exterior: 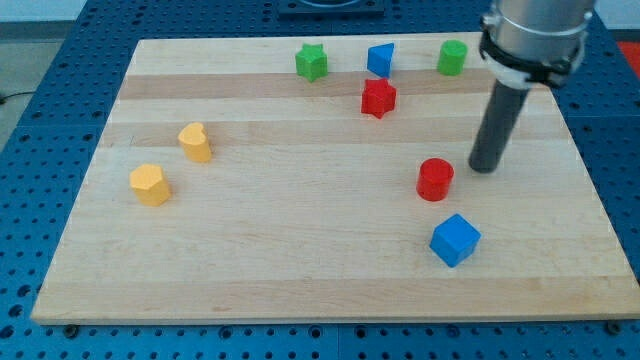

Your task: Move the red circle to the bottom of the red star

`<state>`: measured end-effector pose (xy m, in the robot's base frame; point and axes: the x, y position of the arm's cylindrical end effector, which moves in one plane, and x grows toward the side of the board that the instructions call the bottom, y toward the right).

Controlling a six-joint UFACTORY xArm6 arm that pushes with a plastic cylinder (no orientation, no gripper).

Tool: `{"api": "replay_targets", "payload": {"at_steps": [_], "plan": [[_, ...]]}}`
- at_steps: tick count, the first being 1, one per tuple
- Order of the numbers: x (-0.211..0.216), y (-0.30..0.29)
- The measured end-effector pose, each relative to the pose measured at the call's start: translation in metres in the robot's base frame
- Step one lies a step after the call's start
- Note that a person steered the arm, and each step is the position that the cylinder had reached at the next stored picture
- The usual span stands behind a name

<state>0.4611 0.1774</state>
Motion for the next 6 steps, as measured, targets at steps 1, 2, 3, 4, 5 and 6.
{"api": "replay_targets", "payload": {"at_steps": [1,2,3,4,5,6], "plan": [[0.030,-0.045],[0.025,-0.087],[0.004,-0.093],[-0.009,-0.093],[-0.014,-0.096],[-0.014,-0.102]]}}
